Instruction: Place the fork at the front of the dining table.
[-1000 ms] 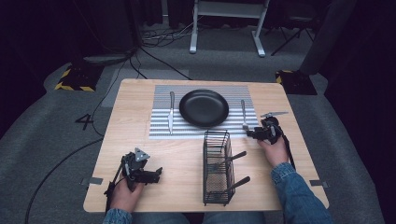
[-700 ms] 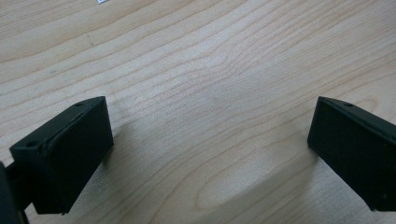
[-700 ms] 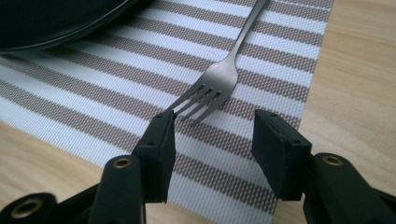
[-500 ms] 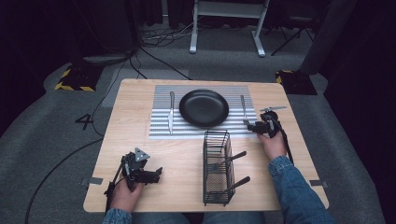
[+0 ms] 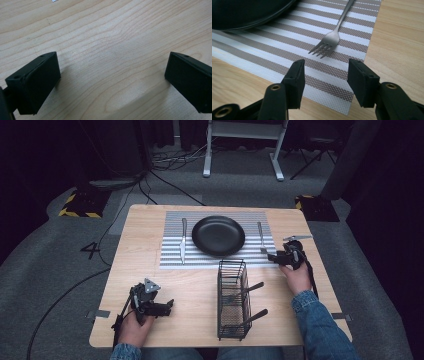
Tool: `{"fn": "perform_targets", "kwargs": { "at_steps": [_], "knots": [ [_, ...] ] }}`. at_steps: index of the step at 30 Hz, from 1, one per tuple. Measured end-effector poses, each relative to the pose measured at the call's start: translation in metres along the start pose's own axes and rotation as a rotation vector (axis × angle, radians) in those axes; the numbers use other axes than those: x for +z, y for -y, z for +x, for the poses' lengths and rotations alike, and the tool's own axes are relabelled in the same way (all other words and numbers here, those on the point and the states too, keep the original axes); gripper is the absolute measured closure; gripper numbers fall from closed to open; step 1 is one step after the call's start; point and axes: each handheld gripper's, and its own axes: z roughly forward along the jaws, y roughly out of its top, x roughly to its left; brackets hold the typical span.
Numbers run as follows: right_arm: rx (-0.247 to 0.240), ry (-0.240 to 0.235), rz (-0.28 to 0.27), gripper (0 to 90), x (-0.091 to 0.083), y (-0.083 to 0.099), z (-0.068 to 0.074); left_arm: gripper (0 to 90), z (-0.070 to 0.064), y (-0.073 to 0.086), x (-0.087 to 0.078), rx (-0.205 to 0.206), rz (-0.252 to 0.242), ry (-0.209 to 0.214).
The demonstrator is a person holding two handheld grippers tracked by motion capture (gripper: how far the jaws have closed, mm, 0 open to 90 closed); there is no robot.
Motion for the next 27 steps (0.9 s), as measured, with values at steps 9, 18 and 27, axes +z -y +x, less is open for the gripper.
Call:
{"fn": "perform_targets", "kwargs": {
  "at_steps": [9, 18, 27],
  "knots": [
    [-0.063, -0.073, -0.033, 42.2, -0.03, 0.002, 0.017, 0.2, 0.0, 0.0, 0.0, 0.0, 0.0, 0.0],
    [-0.099, -0.126, -0.054, 39.8, -0.064, 0.017, 0.025, 0.2, 0.0, 0.0, 0.0, 0.0, 0.0, 0.0],
    [-0.096, -0.161, -0.05, 35.6, -0.084, 0.04, 0.017, 0.2, 0.0, 0.0, 0.0, 0.0, 0.0, 0.0]
  ]
}}
